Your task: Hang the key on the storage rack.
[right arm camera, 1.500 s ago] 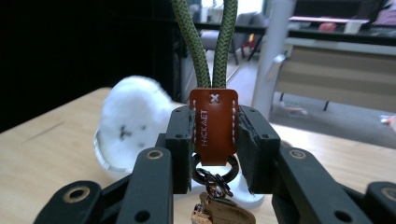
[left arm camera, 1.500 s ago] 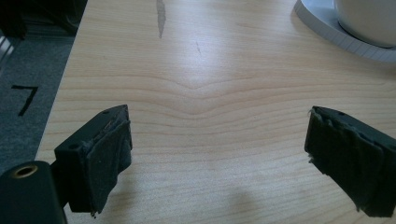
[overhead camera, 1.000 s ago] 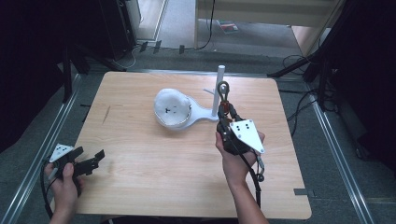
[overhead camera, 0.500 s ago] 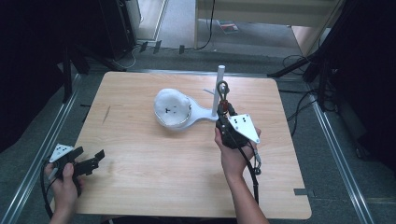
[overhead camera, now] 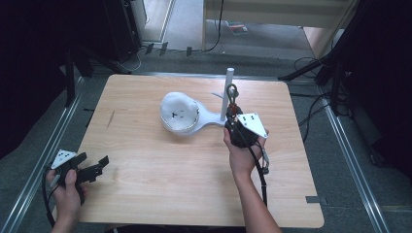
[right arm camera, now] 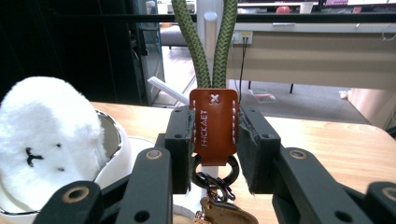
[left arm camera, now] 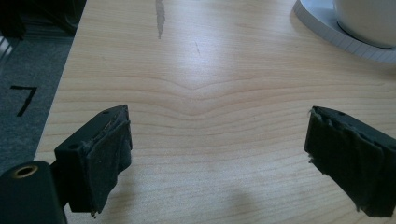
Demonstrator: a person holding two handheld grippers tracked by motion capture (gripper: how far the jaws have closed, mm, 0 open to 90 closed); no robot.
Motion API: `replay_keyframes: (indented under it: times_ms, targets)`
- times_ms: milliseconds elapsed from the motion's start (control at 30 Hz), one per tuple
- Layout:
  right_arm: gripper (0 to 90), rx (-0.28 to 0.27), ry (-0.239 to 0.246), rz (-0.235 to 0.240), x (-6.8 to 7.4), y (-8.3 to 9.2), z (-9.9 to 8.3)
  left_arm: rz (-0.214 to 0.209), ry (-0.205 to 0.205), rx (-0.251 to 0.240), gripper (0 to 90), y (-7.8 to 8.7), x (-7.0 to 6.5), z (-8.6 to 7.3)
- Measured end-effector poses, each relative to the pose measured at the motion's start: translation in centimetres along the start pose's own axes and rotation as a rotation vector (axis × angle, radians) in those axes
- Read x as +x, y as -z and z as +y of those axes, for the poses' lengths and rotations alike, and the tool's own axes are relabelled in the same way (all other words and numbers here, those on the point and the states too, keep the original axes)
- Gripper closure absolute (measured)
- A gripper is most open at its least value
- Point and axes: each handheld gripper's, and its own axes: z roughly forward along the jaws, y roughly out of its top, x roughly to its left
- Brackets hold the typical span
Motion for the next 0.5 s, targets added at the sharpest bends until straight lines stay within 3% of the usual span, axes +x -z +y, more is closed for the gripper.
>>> replay_keyframes:
  times_ms: [267, 500]
  targets:
    - [68.2, 0.034, -0.01, 0.0, -0.2, -1.0, -0.4, 0.001, 0.002, -0.004, 8.2, 0.0, 0.0, 0.0]
    - [68.1, 0.07, 0.014, 0.002, -0.1, -2.1, -0.9, 0.0, 0.002, -0.002, 8.2, 0.0, 0.0, 0.0]
